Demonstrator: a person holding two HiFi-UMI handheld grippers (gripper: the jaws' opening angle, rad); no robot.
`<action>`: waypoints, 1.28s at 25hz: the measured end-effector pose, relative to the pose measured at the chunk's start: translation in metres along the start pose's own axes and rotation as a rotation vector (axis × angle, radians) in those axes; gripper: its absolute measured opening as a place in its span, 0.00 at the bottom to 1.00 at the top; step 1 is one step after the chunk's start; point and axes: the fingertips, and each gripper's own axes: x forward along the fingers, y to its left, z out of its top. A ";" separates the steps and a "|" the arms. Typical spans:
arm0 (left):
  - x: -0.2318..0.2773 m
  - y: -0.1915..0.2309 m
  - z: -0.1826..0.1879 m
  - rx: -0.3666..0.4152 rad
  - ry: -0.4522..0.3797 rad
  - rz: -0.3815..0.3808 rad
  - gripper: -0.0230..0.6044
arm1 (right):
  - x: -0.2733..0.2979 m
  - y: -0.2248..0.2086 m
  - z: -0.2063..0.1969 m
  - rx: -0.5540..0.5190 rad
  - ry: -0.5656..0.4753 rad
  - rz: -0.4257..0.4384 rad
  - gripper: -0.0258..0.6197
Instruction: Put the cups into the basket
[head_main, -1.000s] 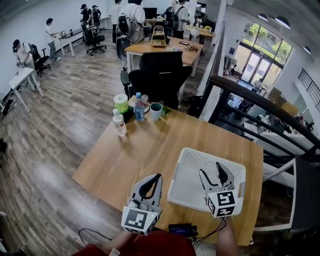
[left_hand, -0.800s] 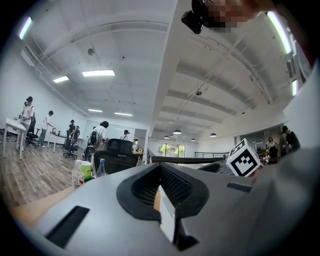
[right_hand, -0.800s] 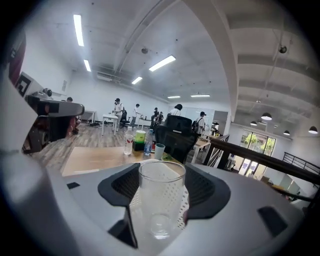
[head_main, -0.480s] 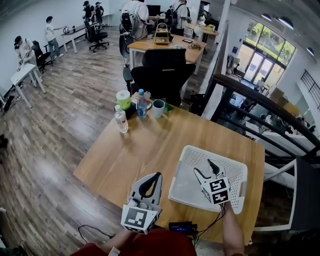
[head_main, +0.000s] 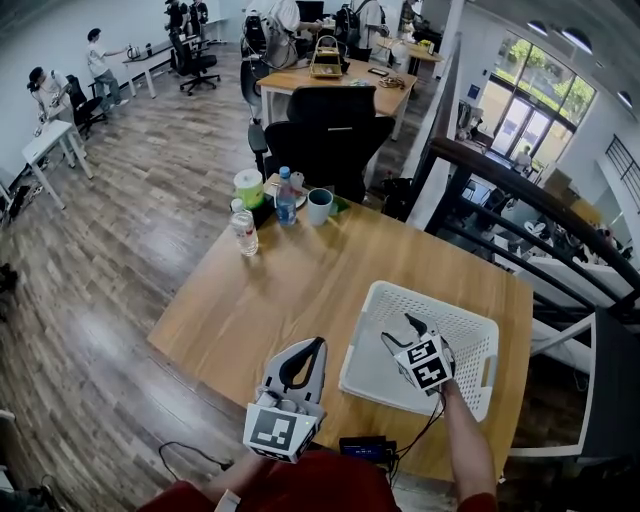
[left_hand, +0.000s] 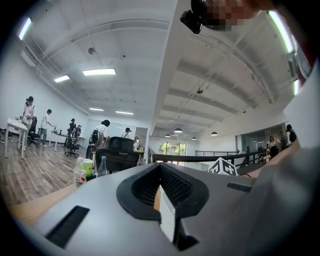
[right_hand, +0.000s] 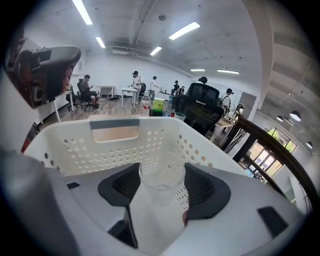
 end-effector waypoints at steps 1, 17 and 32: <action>0.000 0.000 0.000 -0.005 0.004 0.001 0.05 | 0.005 0.001 -0.003 -0.004 0.017 0.008 0.47; 0.002 -0.004 -0.002 -0.025 0.030 0.003 0.05 | 0.033 0.001 -0.044 0.072 0.139 0.101 0.47; 0.006 -0.011 -0.007 -0.033 0.043 -0.020 0.05 | 0.027 0.001 -0.053 0.097 0.169 0.102 0.47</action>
